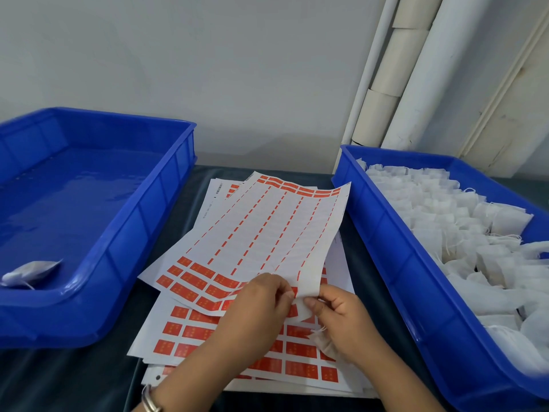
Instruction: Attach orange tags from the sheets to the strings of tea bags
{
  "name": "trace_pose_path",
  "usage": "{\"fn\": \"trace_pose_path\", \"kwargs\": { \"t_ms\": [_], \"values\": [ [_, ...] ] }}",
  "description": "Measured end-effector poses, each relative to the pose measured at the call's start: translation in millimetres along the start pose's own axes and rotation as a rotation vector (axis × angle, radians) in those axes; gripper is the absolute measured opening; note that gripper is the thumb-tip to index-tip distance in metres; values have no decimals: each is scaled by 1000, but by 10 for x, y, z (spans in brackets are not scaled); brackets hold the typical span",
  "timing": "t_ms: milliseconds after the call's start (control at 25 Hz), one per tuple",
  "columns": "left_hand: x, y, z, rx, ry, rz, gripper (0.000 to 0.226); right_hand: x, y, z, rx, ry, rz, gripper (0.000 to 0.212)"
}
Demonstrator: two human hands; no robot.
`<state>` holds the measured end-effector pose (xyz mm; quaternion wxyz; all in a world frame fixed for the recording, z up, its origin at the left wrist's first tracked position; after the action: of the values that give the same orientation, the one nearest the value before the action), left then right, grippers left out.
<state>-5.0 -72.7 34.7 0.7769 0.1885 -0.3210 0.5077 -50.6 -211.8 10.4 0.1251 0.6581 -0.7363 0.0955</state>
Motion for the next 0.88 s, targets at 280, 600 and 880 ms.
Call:
{"fn": "trace_pose_path", "kwargs": {
  "t_ms": [280,600,880],
  "values": [
    [9,25,-36,-140,-59,73,14,26,0,25,-22,-23,15,20],
    [16,27,-7,-260,-191,132,28,6,24,-35,16,50,13,13],
    [49,-38,-17,-245,-225,94,22,8,29,-41,10,117,-6,19]
  ]
}}
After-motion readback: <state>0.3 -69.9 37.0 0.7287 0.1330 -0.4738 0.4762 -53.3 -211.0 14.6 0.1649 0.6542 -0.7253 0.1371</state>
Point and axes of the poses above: each hand's wrist, its own y-axis away from the middle knuckle, its own x-axis out of the back of the hand, z = x × y, the point moved 3 cm from there along -y, towards the middle knuckle, and after that the axes turned 2 degrees about -z, right-handed, at the moved point
